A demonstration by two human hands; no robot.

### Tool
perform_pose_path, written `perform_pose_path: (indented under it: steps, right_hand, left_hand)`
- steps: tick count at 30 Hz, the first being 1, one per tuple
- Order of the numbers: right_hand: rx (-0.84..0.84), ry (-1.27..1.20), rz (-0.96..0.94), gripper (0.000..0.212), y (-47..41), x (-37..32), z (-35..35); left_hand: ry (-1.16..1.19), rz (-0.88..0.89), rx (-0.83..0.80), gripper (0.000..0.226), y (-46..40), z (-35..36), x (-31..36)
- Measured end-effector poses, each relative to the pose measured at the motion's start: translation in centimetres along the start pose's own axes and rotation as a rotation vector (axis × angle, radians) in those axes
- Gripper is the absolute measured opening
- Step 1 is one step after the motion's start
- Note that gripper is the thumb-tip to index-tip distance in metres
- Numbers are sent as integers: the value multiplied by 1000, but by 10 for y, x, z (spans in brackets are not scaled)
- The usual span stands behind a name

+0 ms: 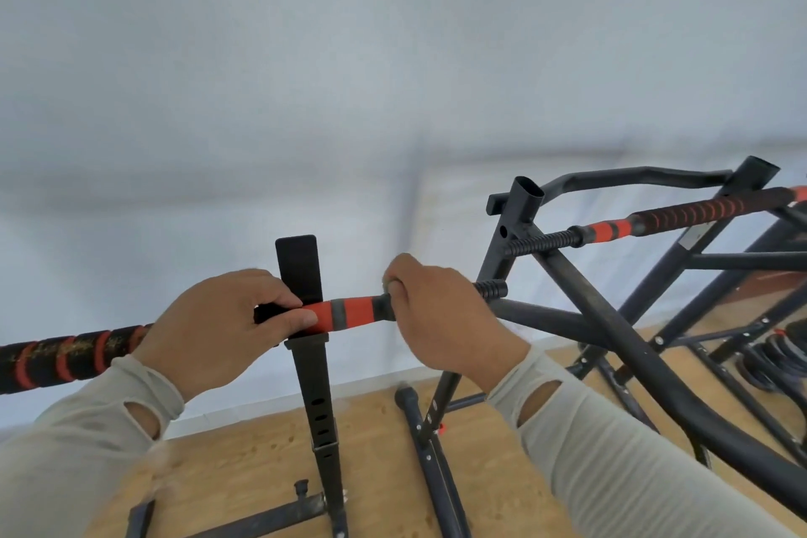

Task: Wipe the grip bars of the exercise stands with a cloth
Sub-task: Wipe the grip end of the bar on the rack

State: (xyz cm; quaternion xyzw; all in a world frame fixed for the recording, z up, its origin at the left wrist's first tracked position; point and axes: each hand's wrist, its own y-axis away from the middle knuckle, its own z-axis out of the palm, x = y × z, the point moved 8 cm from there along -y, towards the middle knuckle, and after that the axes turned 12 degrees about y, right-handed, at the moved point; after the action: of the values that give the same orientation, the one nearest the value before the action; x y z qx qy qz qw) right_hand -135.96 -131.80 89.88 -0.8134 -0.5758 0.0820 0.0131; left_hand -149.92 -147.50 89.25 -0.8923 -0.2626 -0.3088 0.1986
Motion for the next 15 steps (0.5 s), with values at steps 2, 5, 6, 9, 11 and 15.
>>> perform_pose_path:
  steps: [2,5,6,9,11,15]
  right_hand:
    - [3,2,-22,17,7,10,-5]
    - [-91,55,-56,16,12,27,-13]
    - [-131,82,-65,15,11,30,-14]
    - [-247,184,-23,16,-1,48,-21]
    - [-300,273,71,20,-7,77,-30]
    - [-319,320,109,24,-2,84,-35]
  left_hand:
    - [-2,9,0,13,0,0,2]
    - [5,10,1,12,1,1,5]
    - [1,15,1,12,1,2,7]
    - [-20,44,3,13,3,4,12]
    - [-31,52,6,18,3,3,11]
    - [-36,57,8,23,2,4,9]
